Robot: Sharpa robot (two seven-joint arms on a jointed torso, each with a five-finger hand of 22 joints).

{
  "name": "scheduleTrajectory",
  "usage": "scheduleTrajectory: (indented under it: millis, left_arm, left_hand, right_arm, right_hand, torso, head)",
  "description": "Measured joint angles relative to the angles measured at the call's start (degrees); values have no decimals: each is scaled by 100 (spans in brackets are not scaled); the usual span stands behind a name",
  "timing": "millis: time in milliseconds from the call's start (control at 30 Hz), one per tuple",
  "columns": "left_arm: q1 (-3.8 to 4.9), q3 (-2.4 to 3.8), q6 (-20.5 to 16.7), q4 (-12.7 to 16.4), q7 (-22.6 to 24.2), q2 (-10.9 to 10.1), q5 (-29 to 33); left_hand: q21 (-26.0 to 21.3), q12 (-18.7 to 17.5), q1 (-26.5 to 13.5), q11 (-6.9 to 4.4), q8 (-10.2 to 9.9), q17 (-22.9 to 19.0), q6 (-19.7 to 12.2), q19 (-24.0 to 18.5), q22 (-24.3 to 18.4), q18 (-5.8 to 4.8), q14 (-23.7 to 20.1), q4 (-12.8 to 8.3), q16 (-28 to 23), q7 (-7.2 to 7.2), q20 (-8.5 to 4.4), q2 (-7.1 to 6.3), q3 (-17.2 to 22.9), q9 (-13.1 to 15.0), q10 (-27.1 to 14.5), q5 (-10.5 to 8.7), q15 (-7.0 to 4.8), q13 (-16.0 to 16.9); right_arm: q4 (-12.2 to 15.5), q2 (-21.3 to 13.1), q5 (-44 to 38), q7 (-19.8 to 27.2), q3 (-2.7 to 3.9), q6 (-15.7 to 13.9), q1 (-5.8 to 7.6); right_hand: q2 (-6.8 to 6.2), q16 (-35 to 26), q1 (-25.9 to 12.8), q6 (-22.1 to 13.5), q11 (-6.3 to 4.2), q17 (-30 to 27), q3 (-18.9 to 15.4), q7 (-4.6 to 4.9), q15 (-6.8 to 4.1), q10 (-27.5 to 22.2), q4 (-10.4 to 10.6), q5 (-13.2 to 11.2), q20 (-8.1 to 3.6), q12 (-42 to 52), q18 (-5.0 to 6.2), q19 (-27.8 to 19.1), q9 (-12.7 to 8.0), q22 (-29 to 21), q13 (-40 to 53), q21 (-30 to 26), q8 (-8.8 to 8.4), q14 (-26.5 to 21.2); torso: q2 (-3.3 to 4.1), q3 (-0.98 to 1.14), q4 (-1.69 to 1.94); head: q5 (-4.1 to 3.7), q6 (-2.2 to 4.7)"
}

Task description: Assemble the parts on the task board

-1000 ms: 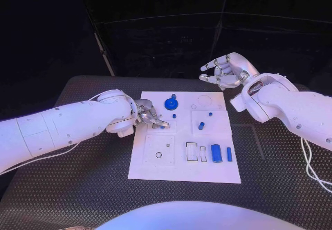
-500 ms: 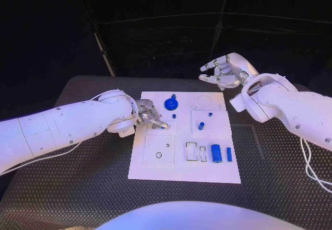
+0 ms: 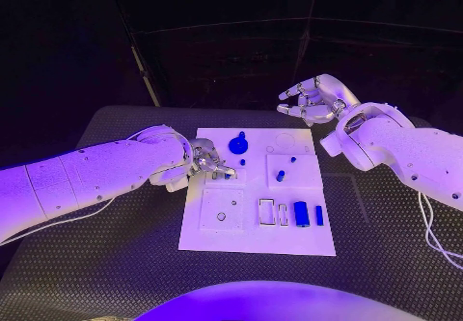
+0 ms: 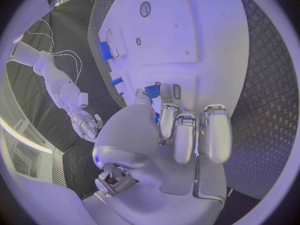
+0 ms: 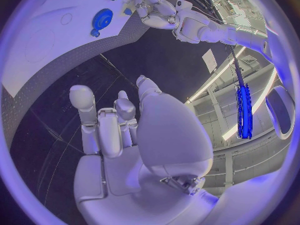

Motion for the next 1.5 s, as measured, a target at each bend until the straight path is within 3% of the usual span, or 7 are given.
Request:
scheduleTrajectory:
  millis: [333,667,1033,1267,1400,1467,1500]
  left_arm:
    - [0,0,5,9,0,-9,73]
    - [-2,1,39,15,3,-10,125]
    - [-2,0,64,15,4,-9,274]
    - [-11,7,87,38,4,-25,384]
    - [-27,44,121,48,2,-37,426]
    - [-30,58,137,51,0,-41,439]
    - [-31,65,144,52,-1,-42,446]
  left_hand:
    - [-23,2,-31,-1,-51,0,6,0,0,0,-9,-33,0,6,0,32,-124,-29,0,0,9,36]
    - [-46,-20,250,-1,-121,0,39,0,0,0,-19,-311,0,-1,0,-139,60,-55,1,0,20,122]
    - [-67,-49,297,0,-187,0,39,0,0,0,-28,-442,0,-1,-1,-145,199,-103,1,0,29,175]
    - [-67,-65,351,2,-233,0,39,0,0,0,-36,-424,0,-1,-1,-163,208,-119,0,0,37,213]
    - [-67,-65,354,11,-255,0,69,0,0,0,-39,-278,0,31,-1,-162,101,-127,-9,0,40,215]
    - [-67,-77,262,12,-255,0,96,-16,0,0,-39,-186,0,47,16,-254,100,-128,-9,0,40,202]
    - [-67,-105,153,12,-255,0,113,-17,0,0,-38,-118,0,30,16,-363,127,-129,-9,0,40,7]
  right_arm:
    - [-6,5,0,3,0,15,-4]
    - [-6,3,1,6,0,35,-5]
    - [-17,4,0,8,0,59,-6]
    - [-21,5,-1,11,0,71,-6]
    - [-25,3,-1,13,-1,78,-7]
    - [-28,3,-1,14,-1,80,-7]
    - [-29,3,-1,14,-1,81,-7]
  right_hand:
    - [0,0,0,0,0,-1,0,0,0,0,0,0,0,0,0,0,1,0,0,0,0,0]
    - [0,0,0,0,0,-1,-15,0,0,0,15,0,0,0,0,0,1,-9,0,-23,0,0]
    - [0,0,0,0,0,-1,-15,0,0,0,15,0,0,0,0,0,1,-9,0,-23,0,0]
    - [0,0,0,0,0,-1,-15,0,0,0,15,0,0,0,0,0,1,-9,0,-23,0,0]
    - [0,0,0,0,0,-1,-15,0,0,0,15,0,0,0,0,0,1,-9,0,-23,0,0]
    - [0,0,0,0,0,-2,-15,0,0,0,15,0,0,0,0,0,1,-8,0,-23,0,0]
    - [0,0,0,0,0,-2,-15,0,0,0,15,0,0,0,0,0,2,-9,0,-23,0,0]
  torso:
    - [1,-1,2]
    - [1,-1,4]
    - [1,-1,5]
    - [1,-1,5]
    - [1,-1,5]
    - [1,-1,5]
    - [1,-1,5]
  head:
    - [-6,-18]
    - [-10,-21]
    - [-5,-9]
    - [-8,-8]
    - [-9,-8]
    - [-9,-12]
    - [-2,-14]
